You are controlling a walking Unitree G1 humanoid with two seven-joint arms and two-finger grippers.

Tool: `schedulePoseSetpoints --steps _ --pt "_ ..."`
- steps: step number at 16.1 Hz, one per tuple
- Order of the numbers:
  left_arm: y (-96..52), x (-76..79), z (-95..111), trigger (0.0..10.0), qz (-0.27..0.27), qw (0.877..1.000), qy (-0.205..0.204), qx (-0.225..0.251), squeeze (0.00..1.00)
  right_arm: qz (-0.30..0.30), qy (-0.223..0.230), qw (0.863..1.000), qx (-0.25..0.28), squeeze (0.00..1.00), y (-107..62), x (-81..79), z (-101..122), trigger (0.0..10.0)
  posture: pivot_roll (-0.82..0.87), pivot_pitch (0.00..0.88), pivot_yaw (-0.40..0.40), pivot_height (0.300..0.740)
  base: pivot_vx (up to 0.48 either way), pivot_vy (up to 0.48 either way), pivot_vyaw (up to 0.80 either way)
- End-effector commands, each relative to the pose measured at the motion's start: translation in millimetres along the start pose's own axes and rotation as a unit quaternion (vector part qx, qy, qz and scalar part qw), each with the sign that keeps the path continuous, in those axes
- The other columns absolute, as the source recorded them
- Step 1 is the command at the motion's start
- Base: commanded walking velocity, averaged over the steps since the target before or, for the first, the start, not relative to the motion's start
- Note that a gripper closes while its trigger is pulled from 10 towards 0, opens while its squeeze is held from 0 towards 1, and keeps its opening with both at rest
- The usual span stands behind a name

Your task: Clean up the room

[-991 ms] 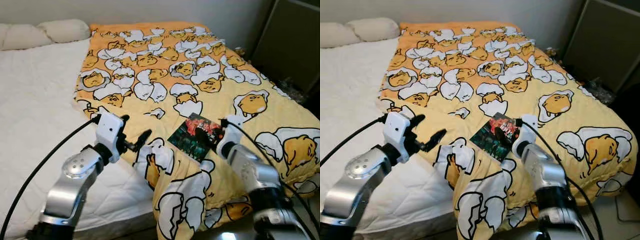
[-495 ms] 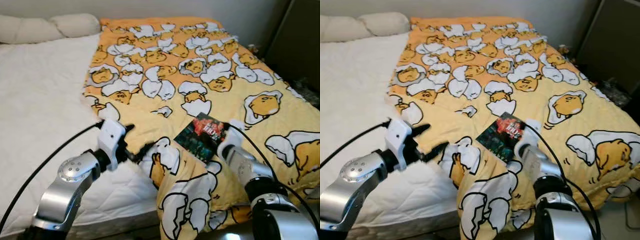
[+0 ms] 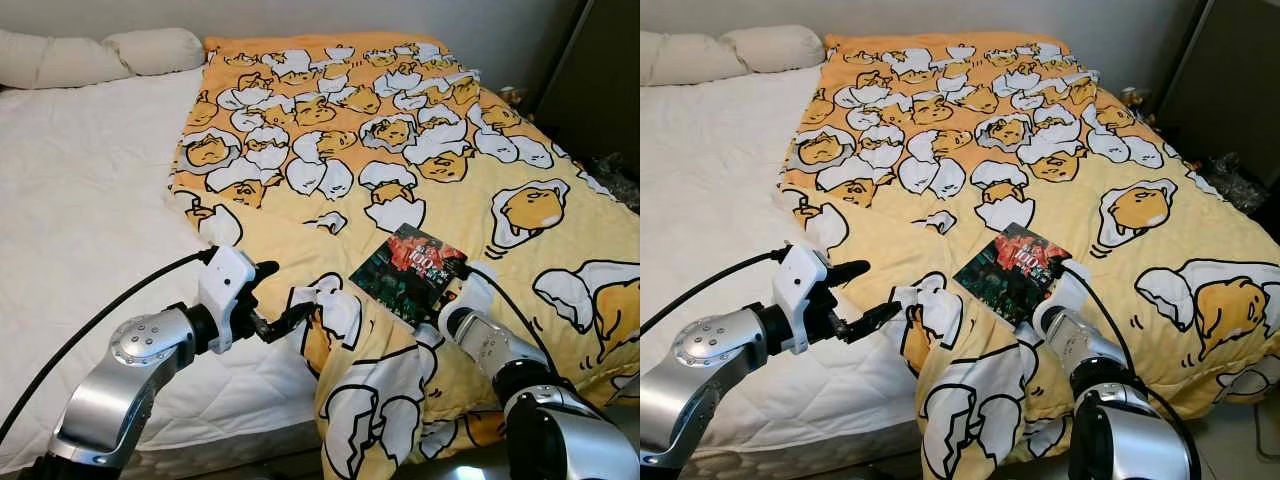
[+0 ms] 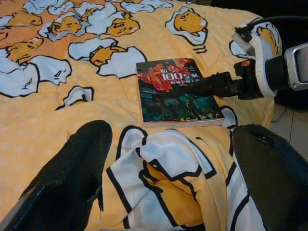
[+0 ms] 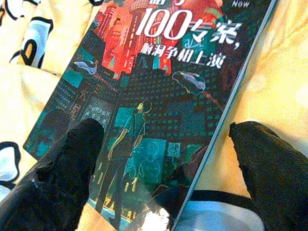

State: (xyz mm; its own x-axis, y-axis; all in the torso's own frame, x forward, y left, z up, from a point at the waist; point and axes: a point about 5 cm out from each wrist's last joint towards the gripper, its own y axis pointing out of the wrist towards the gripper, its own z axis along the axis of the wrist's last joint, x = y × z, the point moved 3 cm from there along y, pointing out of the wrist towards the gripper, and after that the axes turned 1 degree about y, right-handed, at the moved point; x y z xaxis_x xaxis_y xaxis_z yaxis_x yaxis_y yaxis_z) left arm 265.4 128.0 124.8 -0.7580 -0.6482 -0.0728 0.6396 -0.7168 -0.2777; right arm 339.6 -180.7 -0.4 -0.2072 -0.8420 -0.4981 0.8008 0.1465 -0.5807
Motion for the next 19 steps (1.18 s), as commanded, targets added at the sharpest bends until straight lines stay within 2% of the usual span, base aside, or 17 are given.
schedulePoseSetpoints --steps 1,2,6,7,11,13,16,17,18,19 --pt "-2.4 2.2 2 10.0 -0.006 1.0 0.007 -0.005 0.0 0.011 0.031 0.999 -0.003 0.0 1.1 -4.2 1 10.0 0.06 0.033 0.046 0.74 0.0 0.0 0.0" --pt "-3.8 2.3 2 10.0 -0.008 1.0 0.008 -0.007 0.0 0.02 0.066 0.998 0.0 0.0 1.9 -7.1 1 10.0 0.07 0.049 0.045 0.74 0.0 0.0 0.0" --pt "-8.2 2.3 2 10.0 -0.012 1.0 0.011 -0.016 0.0 0.028 0.104 0.994 -0.006 0.0 3.1 -10.7 -1 10.0 0.09 0.077 0.045 0.74 0.0 0.0 0.0" --pt "-9.7 1.9 2 10.0 -0.013 1.0 0.013 -0.019 0.0 0.034 0.144 0.989 -0.005 0.0 3.5 -13.1 -2 10.0 0.09 0.094 0.044 0.74 0.0 0.0 0.0" --pt "-10.9 0.4 5 10.0 -0.014 1.0 0.015 -0.022 0.0 0.072 0.241 0.968 -0.005 0.0 4.0 -23.7 0 10.0 0.1 0.109 0.036 0.74 0.0 0.0 0.0" --pt "-11.3 0.7 6 10.0 -0.014 1.0 0.015 -0.021 0.0 0.081 0.259 0.962 -0.011 0.0 3.7 -25.9 -1 10.0 0.11 0.11 0.034 0.74 0.0 0.0 0.0" --pt "-11.3 3.8 4 10.0 -0.016 0.999 0.016 -0.024 0.0 0.065 0.282 0.957 -0.014 0.0 3.1 -19.4 -7 10.0 0.11 0.115 0.03 0.74 0.0 0.0 0.0" --pt "-11.1 4.2 5 10.0 -0.015 0.999 0.015 -0.023 0.0 0.08 0.312 0.947 -0.002 0.0 2.8 -21.8 -2 10.0 0.11 0.115 0.03 0.74 0.0 0.0 0.0" --pt "-10.6 2.9 7 10.0 -0.012 1.0 0.016 -0.02 0.0 0.121 0.342 0.932 0.014 0.0 1.9 -31.0 10 10.0 0.11 0.115 0.029 0.74 0.0 0.0 0.0" --pt "-10.4 2.4 7 10.0 -0.012 1.0 0.016 -0.019 0.0 0.133 0.34 0.931 0.014 0.0 1.7 -34.3 12 8.8 0.11 0.114 0.029 0.74 0.0 0.0 0.0"
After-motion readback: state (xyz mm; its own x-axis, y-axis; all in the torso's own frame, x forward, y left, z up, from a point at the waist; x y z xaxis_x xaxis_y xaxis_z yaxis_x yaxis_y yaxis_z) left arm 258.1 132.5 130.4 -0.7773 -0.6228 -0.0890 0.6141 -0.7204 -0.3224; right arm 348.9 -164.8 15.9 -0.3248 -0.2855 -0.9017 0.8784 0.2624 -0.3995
